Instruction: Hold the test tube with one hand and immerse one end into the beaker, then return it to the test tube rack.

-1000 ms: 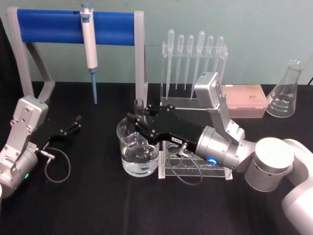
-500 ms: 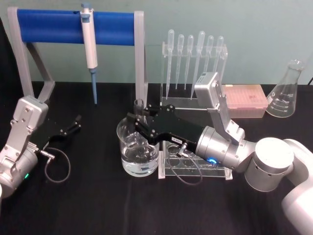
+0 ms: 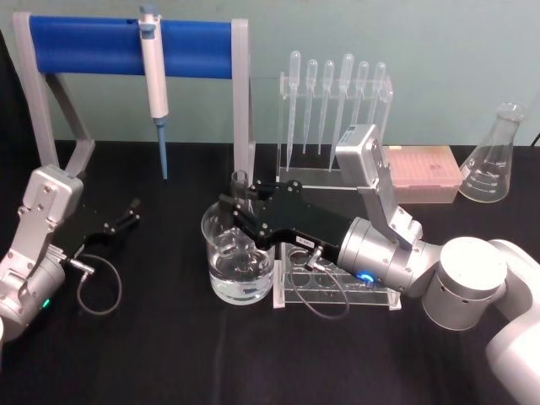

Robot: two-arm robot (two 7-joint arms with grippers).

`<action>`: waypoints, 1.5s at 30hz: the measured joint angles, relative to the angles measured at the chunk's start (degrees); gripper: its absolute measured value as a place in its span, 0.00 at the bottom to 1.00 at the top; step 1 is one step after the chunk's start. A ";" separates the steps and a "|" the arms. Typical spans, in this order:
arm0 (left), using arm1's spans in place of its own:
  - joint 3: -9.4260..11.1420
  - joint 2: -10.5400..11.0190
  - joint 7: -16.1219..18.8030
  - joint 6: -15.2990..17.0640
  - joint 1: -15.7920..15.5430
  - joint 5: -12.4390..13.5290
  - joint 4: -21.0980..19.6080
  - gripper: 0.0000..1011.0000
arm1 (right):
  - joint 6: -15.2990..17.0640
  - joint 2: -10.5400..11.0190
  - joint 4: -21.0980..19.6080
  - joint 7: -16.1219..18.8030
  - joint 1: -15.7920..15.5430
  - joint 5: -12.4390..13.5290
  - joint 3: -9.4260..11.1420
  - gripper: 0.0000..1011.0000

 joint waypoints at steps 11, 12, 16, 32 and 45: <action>0.00 0.00 0.00 0.00 0.00 0.00 0.00 0.99 | 0.00 0.00 0.00 0.00 0.00 0.00 0.00 0.22; 0.00 0.00 0.00 0.00 0.00 0.00 0.00 0.99 | 0.00 0.00 0.00 0.00 0.00 0.00 0.00 0.22; 0.00 0.00 0.00 0.00 0.00 0.00 0.00 0.99 | 0.14 0.16 -1.50 -0.11 -0.21 -0.30 0.43 0.22; 0.00 0.00 0.00 0.00 0.00 0.00 0.00 0.99 | 10.20 5.07 -20.09 -2.82 0.37 2.48 5.27 0.22; 0.00 0.00 0.00 0.00 0.00 0.00 0.00 0.99 | 11.22 13.71 -30.08 -8.16 -9.07 5.71 12.30 0.22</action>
